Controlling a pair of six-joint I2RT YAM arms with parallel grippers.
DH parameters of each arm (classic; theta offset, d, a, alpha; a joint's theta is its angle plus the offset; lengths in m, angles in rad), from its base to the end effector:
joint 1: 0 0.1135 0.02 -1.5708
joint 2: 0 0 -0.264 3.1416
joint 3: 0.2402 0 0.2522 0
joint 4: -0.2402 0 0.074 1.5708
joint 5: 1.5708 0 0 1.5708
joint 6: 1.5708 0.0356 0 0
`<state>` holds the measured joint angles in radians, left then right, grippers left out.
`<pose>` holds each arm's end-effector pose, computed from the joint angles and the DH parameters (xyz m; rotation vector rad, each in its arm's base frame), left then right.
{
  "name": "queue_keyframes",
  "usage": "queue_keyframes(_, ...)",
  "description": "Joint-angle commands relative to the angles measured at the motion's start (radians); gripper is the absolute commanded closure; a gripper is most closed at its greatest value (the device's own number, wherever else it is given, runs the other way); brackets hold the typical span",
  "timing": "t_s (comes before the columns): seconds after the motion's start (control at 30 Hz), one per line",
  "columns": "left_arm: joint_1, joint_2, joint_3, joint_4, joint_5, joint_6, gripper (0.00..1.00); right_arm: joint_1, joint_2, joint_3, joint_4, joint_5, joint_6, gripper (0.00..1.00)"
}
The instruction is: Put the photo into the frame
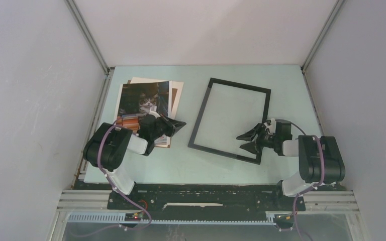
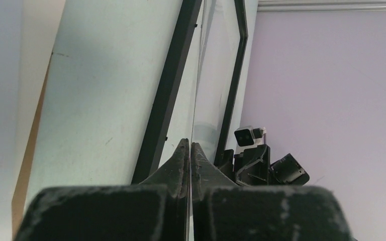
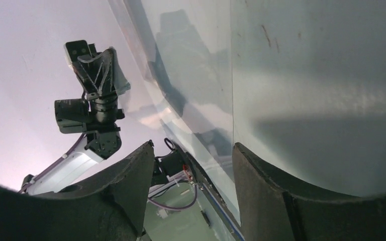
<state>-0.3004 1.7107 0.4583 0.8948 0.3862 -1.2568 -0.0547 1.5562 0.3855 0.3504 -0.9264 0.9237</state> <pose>0.2737 -0.0988 0.1236 -0.7317 2.0466 -1.3493 0.2331 0.0157 0.1055 0.7196 2.3686 1.5032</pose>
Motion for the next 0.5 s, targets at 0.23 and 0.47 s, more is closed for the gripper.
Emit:
queue_keyframes(0.23, -0.003, 0.054, -0.064, 0.184, 0.019, -0.075, 1.00, -0.006, -0.027, -0.014, -0.157, 0.062, -0.129, 0.34)
queue_keyframes(0.47, 0.018, 0.047, -0.083, 0.201, 0.026, -0.071, 1.00, -0.022, -0.068, 0.003, -0.283, 0.123, -0.224, 0.34)
